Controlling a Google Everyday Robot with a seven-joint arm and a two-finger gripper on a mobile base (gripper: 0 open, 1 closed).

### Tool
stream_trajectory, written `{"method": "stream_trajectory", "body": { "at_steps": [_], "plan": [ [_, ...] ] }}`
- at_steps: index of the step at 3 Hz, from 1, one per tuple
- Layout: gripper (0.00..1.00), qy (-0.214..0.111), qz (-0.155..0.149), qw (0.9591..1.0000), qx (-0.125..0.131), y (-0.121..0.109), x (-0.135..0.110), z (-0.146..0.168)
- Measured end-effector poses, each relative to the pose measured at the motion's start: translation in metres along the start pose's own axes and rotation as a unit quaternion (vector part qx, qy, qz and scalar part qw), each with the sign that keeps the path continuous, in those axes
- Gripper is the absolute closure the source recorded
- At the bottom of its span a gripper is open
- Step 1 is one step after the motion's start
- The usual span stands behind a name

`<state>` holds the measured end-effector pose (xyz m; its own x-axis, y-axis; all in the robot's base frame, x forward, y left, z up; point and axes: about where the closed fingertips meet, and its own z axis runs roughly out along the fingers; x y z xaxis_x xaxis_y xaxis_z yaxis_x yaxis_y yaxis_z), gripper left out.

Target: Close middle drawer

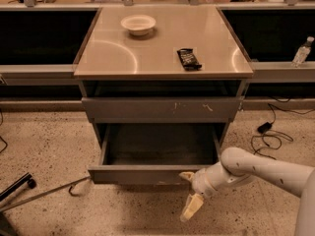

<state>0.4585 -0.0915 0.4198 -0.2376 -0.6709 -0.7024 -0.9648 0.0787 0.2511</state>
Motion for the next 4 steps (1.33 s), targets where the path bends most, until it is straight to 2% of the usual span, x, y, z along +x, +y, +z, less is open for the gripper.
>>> {"method": "stream_trajectory", "body": {
  "at_steps": [1, 2, 3, 4],
  "plan": [
    [0.0, -0.001, -0.011, 0.9997, 0.024, -0.051, -0.015, -0.012],
    [0.0, 0.0, -0.011, 0.9997, 0.024, -0.052, -0.015, -0.012],
    [0.0, 0.015, -0.011, 0.9994, 0.03, -0.083, -0.02, -0.007],
    [0.0, 0.026, -0.002, 0.9985, 0.049, -0.114, -0.017, -0.008]
  ]
}}
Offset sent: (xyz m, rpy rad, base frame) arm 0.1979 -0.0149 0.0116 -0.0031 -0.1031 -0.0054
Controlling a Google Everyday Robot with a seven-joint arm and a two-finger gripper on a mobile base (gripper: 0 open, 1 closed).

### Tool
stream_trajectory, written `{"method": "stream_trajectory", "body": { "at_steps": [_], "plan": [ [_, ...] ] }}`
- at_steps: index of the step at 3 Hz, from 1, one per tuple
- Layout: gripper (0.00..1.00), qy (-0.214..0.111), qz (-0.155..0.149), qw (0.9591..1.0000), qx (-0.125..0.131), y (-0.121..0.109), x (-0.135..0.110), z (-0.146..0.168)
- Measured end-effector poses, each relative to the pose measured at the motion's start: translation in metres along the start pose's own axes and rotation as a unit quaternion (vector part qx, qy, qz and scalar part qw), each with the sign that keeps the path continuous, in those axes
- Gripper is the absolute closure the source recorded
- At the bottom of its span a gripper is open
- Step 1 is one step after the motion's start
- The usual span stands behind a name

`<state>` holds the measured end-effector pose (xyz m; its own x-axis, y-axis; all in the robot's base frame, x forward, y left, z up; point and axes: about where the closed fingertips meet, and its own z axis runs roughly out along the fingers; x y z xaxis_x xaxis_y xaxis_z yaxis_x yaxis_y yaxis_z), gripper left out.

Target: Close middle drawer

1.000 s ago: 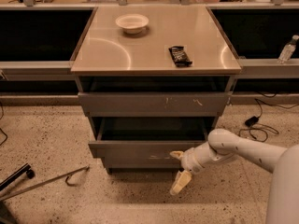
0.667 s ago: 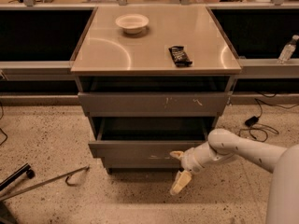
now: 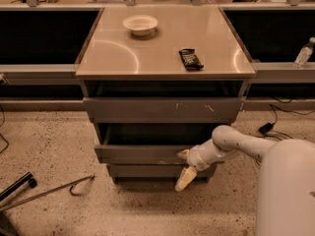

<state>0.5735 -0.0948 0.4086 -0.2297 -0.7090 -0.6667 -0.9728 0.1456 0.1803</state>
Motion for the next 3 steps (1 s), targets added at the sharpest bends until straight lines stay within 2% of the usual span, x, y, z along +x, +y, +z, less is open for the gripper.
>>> {"method": "stream_trajectory", "body": {
  "at_steps": [1, 2, 3],
  "plan": [
    [0.0, 0.007, 0.01, 0.9993, 0.034, -0.036, 0.003, -0.006],
    [0.0, 0.01, 0.01, 0.9971, 0.075, -0.06, 0.0, -0.011],
    [0.0, 0.01, 0.01, 0.9971, 0.075, -0.059, 0.001, -0.011]
  ]
}}
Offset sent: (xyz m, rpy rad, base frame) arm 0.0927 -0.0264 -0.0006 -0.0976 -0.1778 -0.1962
